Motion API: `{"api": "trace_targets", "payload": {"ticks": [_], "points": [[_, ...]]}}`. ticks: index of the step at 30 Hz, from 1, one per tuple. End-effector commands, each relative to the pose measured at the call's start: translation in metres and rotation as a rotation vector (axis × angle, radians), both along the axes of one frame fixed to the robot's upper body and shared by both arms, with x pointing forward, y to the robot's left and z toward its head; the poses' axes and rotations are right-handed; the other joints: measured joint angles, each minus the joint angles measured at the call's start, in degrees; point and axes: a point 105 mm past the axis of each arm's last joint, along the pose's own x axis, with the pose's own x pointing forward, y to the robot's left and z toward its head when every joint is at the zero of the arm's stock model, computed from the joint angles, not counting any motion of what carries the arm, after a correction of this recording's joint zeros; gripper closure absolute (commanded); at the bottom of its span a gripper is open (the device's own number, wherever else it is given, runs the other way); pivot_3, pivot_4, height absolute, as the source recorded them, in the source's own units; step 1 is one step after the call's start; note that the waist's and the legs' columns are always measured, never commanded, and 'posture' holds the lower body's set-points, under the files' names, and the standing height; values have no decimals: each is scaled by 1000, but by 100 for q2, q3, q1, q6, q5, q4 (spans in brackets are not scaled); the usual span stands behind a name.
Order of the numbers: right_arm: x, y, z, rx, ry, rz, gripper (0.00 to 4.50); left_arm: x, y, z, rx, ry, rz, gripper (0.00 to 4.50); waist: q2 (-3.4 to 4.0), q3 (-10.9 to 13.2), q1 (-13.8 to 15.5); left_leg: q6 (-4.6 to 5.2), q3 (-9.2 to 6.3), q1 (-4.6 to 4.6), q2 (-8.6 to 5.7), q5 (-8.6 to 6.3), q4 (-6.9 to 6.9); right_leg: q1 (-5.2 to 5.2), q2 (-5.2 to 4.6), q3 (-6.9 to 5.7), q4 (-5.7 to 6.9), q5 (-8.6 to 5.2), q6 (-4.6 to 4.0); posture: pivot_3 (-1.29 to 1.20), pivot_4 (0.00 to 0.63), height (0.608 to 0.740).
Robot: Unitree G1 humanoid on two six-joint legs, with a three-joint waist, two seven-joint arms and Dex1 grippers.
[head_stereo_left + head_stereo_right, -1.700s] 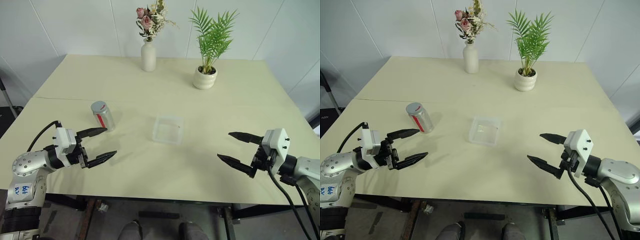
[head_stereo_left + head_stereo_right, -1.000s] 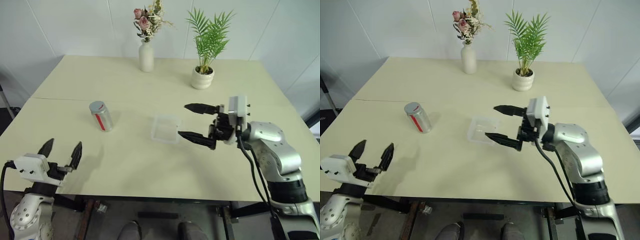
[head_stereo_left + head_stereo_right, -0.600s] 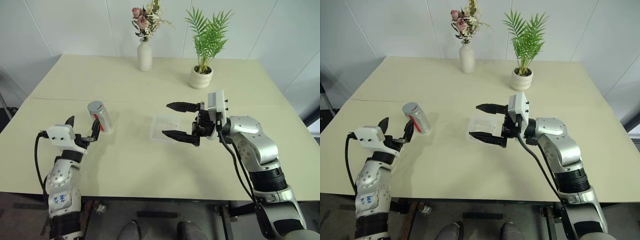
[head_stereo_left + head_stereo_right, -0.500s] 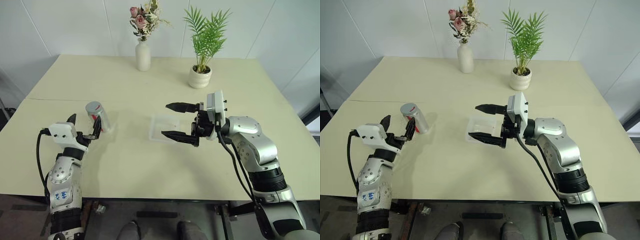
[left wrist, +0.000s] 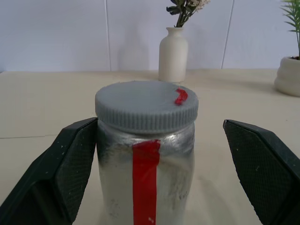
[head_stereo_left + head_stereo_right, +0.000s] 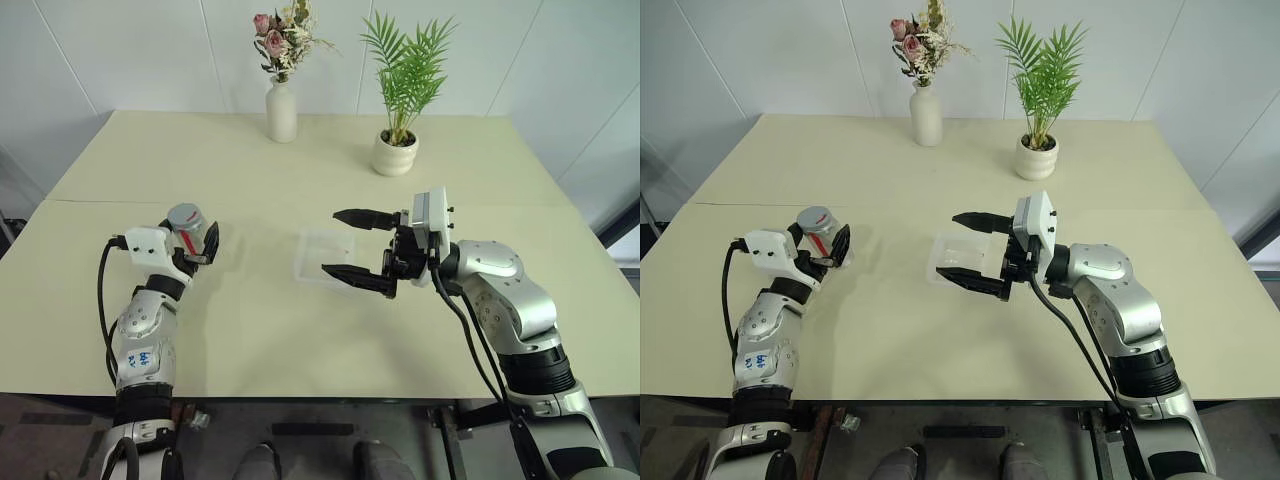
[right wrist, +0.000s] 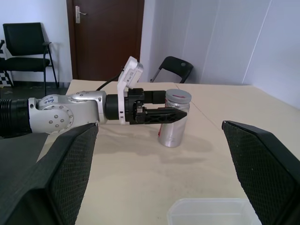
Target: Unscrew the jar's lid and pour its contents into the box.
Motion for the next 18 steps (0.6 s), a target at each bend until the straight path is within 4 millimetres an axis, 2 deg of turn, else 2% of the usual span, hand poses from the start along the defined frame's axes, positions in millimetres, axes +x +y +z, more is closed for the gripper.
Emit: {"api": "trace_targets", "payload": {"ticks": [1, 13, 18], "points": [[-6, -2, 10, 28, -38, 3, 0, 4, -2, 10, 8, -41, 7, 20, 0, 0, 1, 0, 0, 0, 0, 0, 0, 0, 0, 0, 0, 0, 0, 0, 150, 740], [-6, -4, 13, 44, -40, -16, 0, 10, 0, 9, 16, -27, 8, 20, 0, 0, 0, 0, 1, 0, 0, 0, 0, -1, 0, 0, -1, 0, 1, 0, 150, 740], [-5, -3, 13, 48, -39, -21, 0, 9, 6, 10, 34, -22, 0, 20, 0, 0, -2, 0, 1, 0, 0, 0, -1, -1, 0, 0, 0, 0, 1, 0, 150, 740]]}}
